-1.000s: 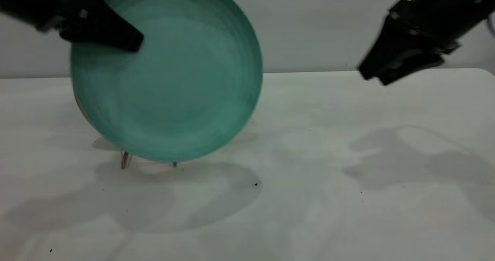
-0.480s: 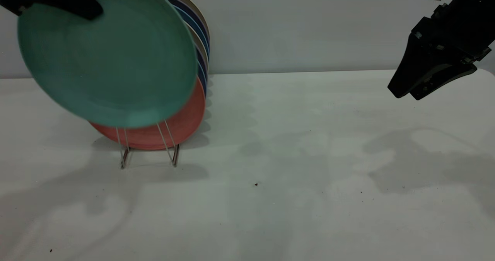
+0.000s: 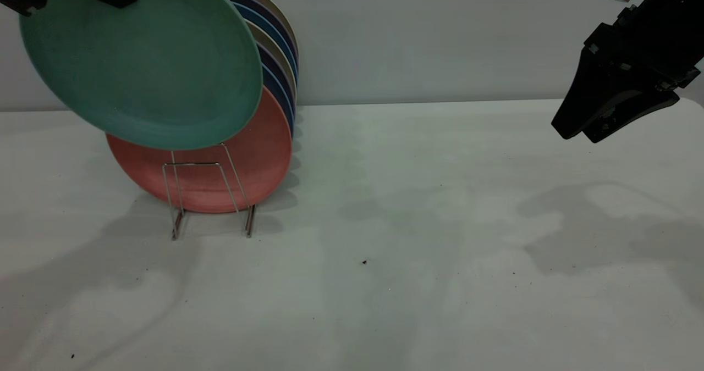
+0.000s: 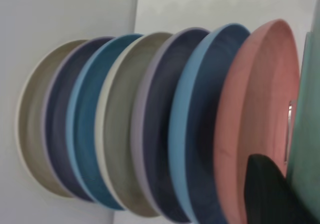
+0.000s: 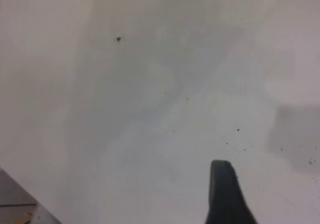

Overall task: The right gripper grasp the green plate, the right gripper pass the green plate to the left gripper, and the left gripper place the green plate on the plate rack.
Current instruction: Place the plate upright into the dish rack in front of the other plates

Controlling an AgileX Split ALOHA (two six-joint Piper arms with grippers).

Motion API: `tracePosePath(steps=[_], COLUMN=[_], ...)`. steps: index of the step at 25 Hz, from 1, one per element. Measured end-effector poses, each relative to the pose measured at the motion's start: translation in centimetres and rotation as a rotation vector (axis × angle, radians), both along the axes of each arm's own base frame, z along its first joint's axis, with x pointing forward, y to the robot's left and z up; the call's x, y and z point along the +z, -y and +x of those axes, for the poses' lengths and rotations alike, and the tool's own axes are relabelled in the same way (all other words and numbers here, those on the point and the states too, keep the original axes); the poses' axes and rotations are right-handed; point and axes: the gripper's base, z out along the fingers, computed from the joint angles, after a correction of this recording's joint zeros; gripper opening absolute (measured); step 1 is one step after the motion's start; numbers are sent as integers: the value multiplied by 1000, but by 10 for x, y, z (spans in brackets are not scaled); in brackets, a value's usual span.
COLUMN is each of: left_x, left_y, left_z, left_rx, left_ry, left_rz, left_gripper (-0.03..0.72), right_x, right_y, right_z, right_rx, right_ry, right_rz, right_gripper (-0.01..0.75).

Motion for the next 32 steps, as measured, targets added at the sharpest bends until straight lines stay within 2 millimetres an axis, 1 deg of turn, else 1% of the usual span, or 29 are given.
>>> tracePosePath(steps=[4,22,26,32], left_x=[-3,-37,-46,-64], left_y=[-1,-1,-1,-2], left_z=[4,15,18,24], left_rx=[13,48,52,60], left_ry=[19,-84,-102,-134], left_rz=[9,-8,-6,3], left_gripper=[118,118,118,118], right_x=[0,0,0,0], right_y=[0,0,0,0], right_z=[0,0,0,0], right_rx=[0,0,0,0], right_ry=[-1,-1,-1,-1], right_rz=[0,0,0,-1], right_gripper=[473,474,474,474])
